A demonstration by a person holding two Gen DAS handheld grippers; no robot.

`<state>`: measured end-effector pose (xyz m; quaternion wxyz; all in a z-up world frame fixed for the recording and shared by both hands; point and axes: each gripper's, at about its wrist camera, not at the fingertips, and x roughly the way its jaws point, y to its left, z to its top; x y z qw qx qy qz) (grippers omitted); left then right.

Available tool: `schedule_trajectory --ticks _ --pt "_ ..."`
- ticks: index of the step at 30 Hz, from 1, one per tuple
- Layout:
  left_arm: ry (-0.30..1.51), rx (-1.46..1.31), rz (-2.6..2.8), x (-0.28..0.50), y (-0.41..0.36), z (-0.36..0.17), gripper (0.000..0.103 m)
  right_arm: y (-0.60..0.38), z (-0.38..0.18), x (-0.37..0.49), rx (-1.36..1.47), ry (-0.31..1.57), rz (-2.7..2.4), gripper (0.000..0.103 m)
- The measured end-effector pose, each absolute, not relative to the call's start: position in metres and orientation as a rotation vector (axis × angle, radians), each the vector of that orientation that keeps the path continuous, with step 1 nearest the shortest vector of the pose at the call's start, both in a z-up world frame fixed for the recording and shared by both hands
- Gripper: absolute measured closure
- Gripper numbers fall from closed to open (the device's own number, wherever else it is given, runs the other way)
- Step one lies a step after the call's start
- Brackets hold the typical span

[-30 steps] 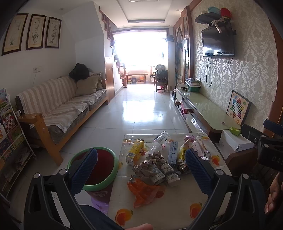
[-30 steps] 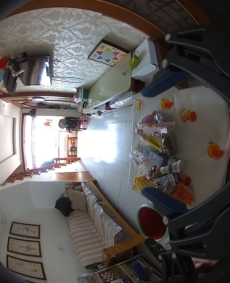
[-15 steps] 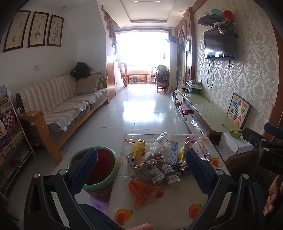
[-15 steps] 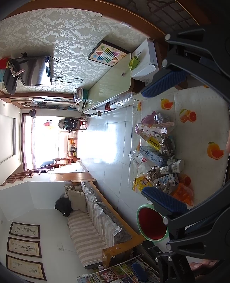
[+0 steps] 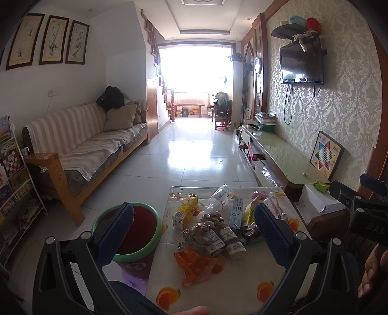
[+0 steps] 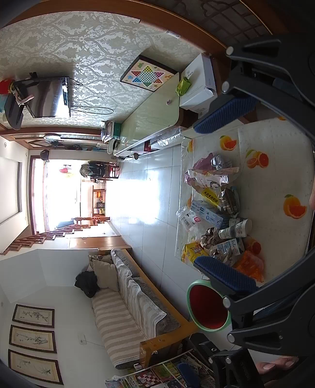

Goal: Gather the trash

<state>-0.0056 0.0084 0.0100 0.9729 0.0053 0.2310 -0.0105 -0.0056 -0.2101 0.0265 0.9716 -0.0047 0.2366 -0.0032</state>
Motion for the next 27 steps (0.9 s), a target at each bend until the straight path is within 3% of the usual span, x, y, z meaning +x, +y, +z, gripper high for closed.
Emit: schedule_trajectory --ticks 27 --pt "0.464 -0.003 -0.027 -0.0047 0.0145 0.0125 0.008 -0.2087 0.0251 -0.0051 -0.012 0.479 -0.002 0.003"
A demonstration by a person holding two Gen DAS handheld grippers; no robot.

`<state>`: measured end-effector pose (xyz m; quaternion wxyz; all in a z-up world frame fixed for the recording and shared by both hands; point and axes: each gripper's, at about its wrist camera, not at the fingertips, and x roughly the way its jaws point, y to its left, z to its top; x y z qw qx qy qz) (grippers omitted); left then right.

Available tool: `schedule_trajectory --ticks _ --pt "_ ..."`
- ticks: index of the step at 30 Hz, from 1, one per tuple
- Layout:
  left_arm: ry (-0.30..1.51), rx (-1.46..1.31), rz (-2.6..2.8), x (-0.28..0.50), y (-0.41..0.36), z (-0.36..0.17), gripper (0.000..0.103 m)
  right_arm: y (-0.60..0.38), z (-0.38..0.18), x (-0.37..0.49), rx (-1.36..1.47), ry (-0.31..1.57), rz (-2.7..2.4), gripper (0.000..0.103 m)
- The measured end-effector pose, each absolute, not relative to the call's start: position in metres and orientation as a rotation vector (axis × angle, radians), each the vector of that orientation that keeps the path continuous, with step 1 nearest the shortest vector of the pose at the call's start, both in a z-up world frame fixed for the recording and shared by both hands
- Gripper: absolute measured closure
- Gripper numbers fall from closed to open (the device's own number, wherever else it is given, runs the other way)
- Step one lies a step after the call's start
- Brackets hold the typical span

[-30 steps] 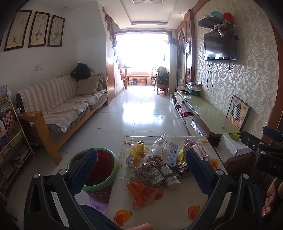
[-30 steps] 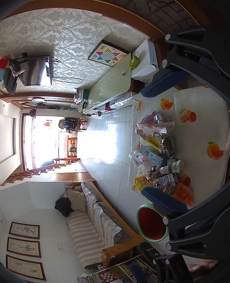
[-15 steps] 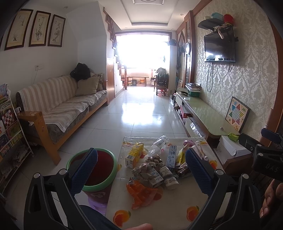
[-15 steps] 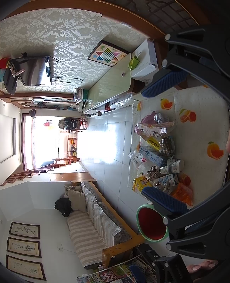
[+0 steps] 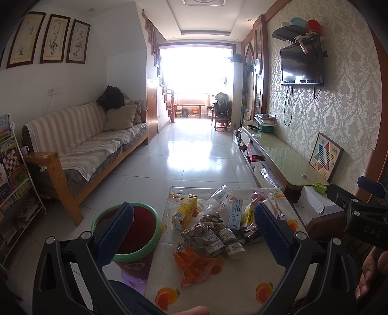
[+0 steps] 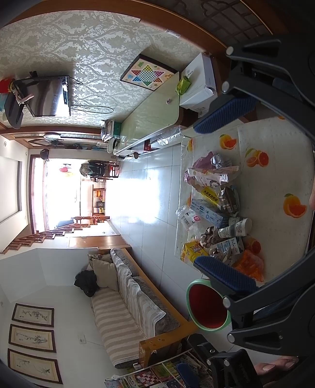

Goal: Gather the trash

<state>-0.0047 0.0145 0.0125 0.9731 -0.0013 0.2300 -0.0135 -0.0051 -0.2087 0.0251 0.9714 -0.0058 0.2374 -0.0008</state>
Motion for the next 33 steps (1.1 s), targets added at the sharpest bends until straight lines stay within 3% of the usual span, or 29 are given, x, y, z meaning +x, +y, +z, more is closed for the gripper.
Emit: schedule_trajectory --ticks 19,33 --pt "0.496 0.004 -0.037 -0.002 0.013 0.000 0.008 -0.211 0.018 -0.001 -0.008 0.496 -0.012 0.003" --pt "0.733 -0.014 -0.187 0.066 0.004 -0.080 0.008 -0.236 -0.052 0.029 0.007 0.640 -0.052 0.003"
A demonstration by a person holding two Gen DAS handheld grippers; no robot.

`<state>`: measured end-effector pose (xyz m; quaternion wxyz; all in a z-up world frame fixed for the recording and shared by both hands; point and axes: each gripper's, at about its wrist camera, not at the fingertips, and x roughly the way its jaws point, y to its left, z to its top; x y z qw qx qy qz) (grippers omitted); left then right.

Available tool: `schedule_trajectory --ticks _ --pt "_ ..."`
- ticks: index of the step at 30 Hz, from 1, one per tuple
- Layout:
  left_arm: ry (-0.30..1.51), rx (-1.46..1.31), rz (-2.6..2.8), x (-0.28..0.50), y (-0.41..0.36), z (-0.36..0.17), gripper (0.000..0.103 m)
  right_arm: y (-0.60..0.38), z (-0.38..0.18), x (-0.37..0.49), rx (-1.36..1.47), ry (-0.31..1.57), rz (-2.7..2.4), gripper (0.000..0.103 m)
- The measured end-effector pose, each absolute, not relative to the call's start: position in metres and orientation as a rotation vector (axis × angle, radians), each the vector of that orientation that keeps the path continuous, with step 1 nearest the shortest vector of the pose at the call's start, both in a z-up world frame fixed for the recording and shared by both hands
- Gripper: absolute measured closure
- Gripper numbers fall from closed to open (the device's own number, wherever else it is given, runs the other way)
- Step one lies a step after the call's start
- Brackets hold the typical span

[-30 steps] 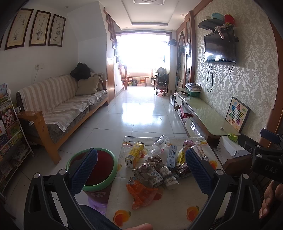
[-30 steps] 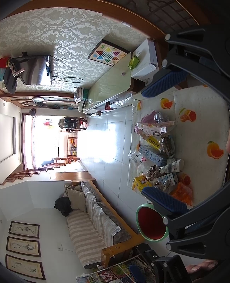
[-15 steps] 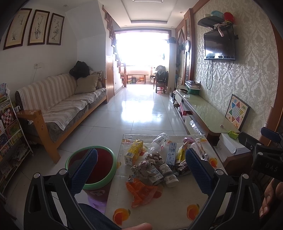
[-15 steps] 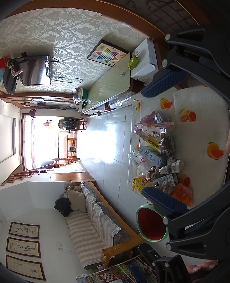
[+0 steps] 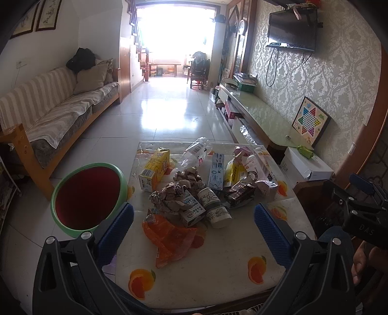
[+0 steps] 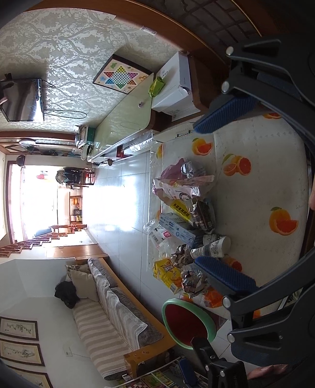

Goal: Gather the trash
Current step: 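Grasp crumpled brown paper with left tool while right tool grasps pink strawberry carton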

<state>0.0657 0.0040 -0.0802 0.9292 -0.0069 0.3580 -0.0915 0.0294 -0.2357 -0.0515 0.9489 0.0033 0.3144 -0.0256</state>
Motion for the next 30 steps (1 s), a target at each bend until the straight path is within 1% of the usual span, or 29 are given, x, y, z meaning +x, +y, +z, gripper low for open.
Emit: schedule_trajectory --ticks 3,8,13,18,27,28,29,30 --pt "0.768 0.057 -0.148 0.097 0.002 -0.103 0.008 -0.239 -0.063 0.034 0.017 0.660 -0.052 0.003" --pt "0.824 0.078 -0.170 0.149 0.002 -0.139 0.008 -0.245 -0.074 0.037 0.022 0.676 -0.058 0.003" --pt "0.935 0.087 -0.146 0.187 0.004 -0.174 0.008 -0.257 -0.083 0.043 0.036 0.691 -0.079 0.003" --pt "1.022 0.046 -0.127 0.210 0.008 -0.207 0.008 -0.267 -0.094 0.046 0.041 0.711 -0.096 0.003" --pt "1.058 0.014 -0.093 0.226 0.011 -0.234 0.009 -0.276 -0.107 0.052 0.042 0.739 -0.113 0.003" --pt "1.056 0.011 -0.096 0.227 0.010 -0.234 0.012 -0.276 -0.108 0.053 0.041 0.744 -0.112 0.003" --pt "1.055 0.007 -0.102 0.228 0.010 -0.234 0.023 -0.276 -0.109 0.053 0.040 0.747 -0.111 0.003" --pt "1.058 0.002 -0.105 0.232 0.014 -0.233 0.031 -0.276 -0.110 0.054 0.038 0.749 -0.111 0.003"
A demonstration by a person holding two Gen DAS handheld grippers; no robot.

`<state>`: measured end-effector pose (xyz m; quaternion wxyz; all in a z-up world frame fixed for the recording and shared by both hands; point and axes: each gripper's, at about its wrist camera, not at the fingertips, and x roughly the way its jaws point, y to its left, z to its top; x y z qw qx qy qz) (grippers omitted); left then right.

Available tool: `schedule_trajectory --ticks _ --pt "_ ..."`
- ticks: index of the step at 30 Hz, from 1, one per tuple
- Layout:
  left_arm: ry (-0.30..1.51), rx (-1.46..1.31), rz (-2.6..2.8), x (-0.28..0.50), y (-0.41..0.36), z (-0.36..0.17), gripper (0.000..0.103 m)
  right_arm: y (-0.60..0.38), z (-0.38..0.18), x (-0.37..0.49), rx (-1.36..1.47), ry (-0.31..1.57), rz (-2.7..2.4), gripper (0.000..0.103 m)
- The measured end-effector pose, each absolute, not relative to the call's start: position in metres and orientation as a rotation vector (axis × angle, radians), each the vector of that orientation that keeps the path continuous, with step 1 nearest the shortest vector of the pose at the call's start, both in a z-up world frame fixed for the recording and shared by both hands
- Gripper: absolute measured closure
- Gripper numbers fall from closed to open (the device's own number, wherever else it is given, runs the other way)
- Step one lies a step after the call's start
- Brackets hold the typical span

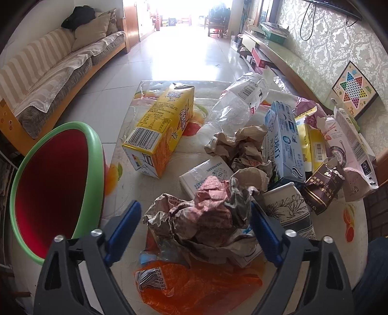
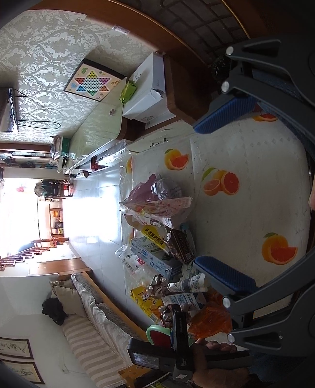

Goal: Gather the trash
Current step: 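Grasp crumpled brown paper with left tool while right tool grasps pink strawberry carton, then drop the brown paper into the green bucket with left tool while right carries carton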

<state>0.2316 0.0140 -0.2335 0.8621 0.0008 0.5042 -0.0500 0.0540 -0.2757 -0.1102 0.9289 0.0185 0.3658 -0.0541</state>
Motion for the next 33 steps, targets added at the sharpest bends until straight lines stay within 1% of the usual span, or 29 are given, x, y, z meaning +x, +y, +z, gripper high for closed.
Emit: schedule_trajectory --ticks 1,5,11,15,17,20,21,23,26,28,30,31,32,33 --pt "1.060 -0.001 -0.103 0.232 0.014 -0.233 0.040 -0.275 -0.111 0.055 0.035 0.752 -0.110 0.003" --pt "1.045 -0.003 -0.118 0.228 0.015 -0.229 0.051 -0.274 -0.115 0.059 0.029 0.758 -0.098 0.003" --pt "0.955 0.015 -0.128 0.208 0.018 -0.198 0.053 -0.274 -0.110 0.084 0.042 0.732 -0.053 0.003" --pt "0.895 0.014 -0.152 0.194 0.020 -0.173 0.053 -0.275 -0.108 0.122 0.058 0.722 -0.034 0.004" --pt "0.881 0.000 -0.170 0.184 0.023 -0.165 0.053 -0.272 -0.113 0.146 0.016 0.729 -0.051 0.005" --pt "0.864 -0.021 -0.190 0.171 0.024 -0.154 0.053 -0.273 -0.127 0.181 0.017 0.773 -0.044 0.015" --pt "0.862 -0.030 -0.195 0.168 0.024 -0.152 0.053 -0.274 -0.134 0.192 0.020 0.800 -0.047 0.022" --pt "0.845 -0.017 -0.197 0.159 0.023 -0.147 0.053 -0.280 -0.146 0.209 0.043 0.846 -0.046 0.028" --pt "0.836 -0.016 -0.203 0.150 0.027 -0.142 0.053 -0.282 -0.160 0.228 0.027 0.894 -0.047 0.033" --pt "0.833 -0.018 -0.204 0.146 0.028 -0.140 0.052 -0.282 -0.167 0.236 0.017 0.927 -0.035 0.042" --pt "0.832 -0.028 -0.207 0.143 0.030 -0.139 0.052 -0.280 -0.177 0.243 0.014 0.972 -0.026 0.063" --pt "0.831 -0.030 -0.207 0.142 0.030 -0.139 0.052 -0.279 -0.179 0.244 0.007 0.985 -0.019 0.068" --pt "0.827 -0.030 -0.206 0.141 0.030 -0.138 0.052 -0.278 -0.180 0.243 0.006 0.990 -0.011 0.078" --pt "0.824 -0.031 -0.207 0.140 0.030 -0.137 0.052 -0.277 -0.179 0.242 0.008 0.990 -0.009 0.081"
